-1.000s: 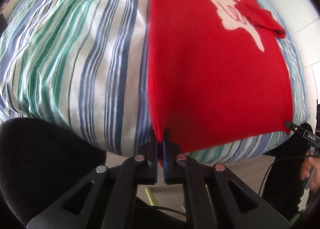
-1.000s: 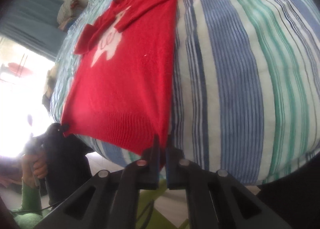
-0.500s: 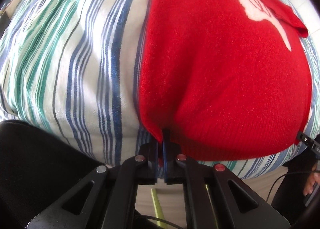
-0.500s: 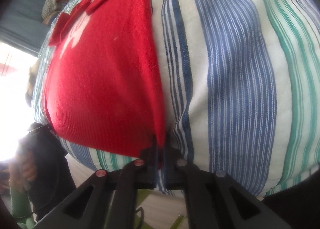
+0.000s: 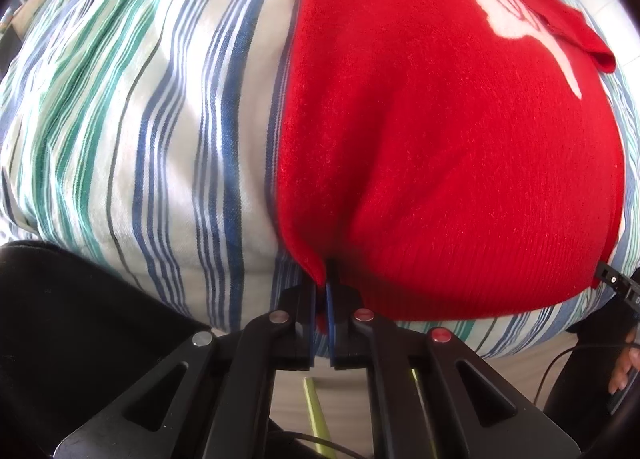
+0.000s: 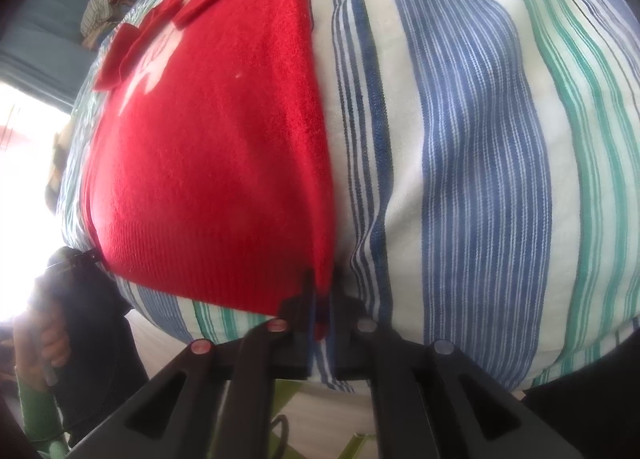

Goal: Fold small clothes

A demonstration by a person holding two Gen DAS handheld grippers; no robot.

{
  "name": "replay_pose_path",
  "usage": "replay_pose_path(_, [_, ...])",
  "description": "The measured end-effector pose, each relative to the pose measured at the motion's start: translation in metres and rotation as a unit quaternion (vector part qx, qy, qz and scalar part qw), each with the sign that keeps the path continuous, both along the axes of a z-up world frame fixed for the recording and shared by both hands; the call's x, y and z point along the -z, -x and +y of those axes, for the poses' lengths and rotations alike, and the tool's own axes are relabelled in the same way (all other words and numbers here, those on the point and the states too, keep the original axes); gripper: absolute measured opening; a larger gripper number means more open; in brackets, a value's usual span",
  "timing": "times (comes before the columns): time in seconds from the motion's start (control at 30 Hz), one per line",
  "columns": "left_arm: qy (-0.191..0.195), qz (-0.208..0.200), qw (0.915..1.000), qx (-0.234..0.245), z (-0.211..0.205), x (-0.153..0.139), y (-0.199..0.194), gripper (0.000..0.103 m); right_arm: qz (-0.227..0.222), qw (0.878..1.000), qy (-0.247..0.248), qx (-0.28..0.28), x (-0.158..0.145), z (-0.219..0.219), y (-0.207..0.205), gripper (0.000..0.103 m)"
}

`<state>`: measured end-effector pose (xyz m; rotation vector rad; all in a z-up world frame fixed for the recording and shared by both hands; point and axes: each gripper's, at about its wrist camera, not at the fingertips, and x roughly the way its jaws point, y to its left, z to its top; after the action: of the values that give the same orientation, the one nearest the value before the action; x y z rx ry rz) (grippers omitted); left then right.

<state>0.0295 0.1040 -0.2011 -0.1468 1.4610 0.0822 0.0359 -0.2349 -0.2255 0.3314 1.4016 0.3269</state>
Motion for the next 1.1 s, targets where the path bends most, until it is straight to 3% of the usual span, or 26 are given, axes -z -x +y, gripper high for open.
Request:
replay_pose_path(0.17, [-0.001, 0.001, 1.0, -0.008, -0.011, -0.008, 0.006, 0.008, -0.005, 1.0, 0.013, -0.015, -0.006, 0.009, 0.001, 0.014])
replay_pose_path(0.2, [0.0, 0.003, 1.0, -0.009, -0.012, -0.01, 0.008, 0.014, -0.007, 1.0, 0.015, -0.018, -0.007, 0.011, 0.002, 0.018])
replay_pose_path(0.27, [-0.006, 0.009, 0.9999, -0.009, -0.013, -0.014, 0.013, 0.036, -0.006, 1.0, 0.018, -0.022, -0.009, 0.013, 0.004, 0.023])
replay_pose_path(0.33, [-0.021, 0.015, 0.9996, -0.008, -0.013, -0.016, 0.02, 0.077, -0.001, 0.999, 0.019, -0.026, -0.011, 0.014, 0.008, 0.034])
replay_pose_path(0.47, [-0.03, 0.015, 0.9994, 0.002, -0.015, -0.028, 0.033, 0.081, 0.022, 0.999, 0.025, -0.031, -0.014, 0.007, 0.018, 0.04])
replay_pose_path(0.57, [-0.05, -0.025, 0.9984, 0.008, -0.013, -0.056, 0.044, 0.081, 0.039, 0.998, 0.036, -0.018, -0.02, -0.012, 0.023, 0.04])
replay_pose_path(0.63, [-0.062, -0.064, 0.996, 0.007, -0.012, -0.078, 0.048, 0.082, 0.008, 0.997, 0.077, -0.015, -0.041, -0.024, 0.017, 0.04])
replay_pose_path(0.73, [-0.056, -0.129, 0.99, -0.014, -0.009, -0.1, 0.044, 0.087, -0.103, 0.982, 0.153, -0.047, -0.093, -0.022, -0.009, 0.041])
replay_pose_path(0.87, [-0.051, -0.179, 0.9812, -0.051, -0.005, -0.108, 0.019, 0.087, -0.231, 0.952, 0.136, -0.149, -0.141, 0.03, -0.061, 0.06])
replay_pose_path(0.97, [-0.055, -0.2, 0.9757, -0.071, -0.006, -0.105, 0.015, 0.087, -0.284, 0.917, 0.124, -0.25, -0.138, 0.091, -0.098, 0.06])
replay_pose_path(1.1, [-0.056, -0.22, 0.9692, -0.095, 0.003, -0.093, 0.017, 0.087, -0.29, 0.888, 0.152, -0.323, -0.099, 0.161, -0.144, 0.059])
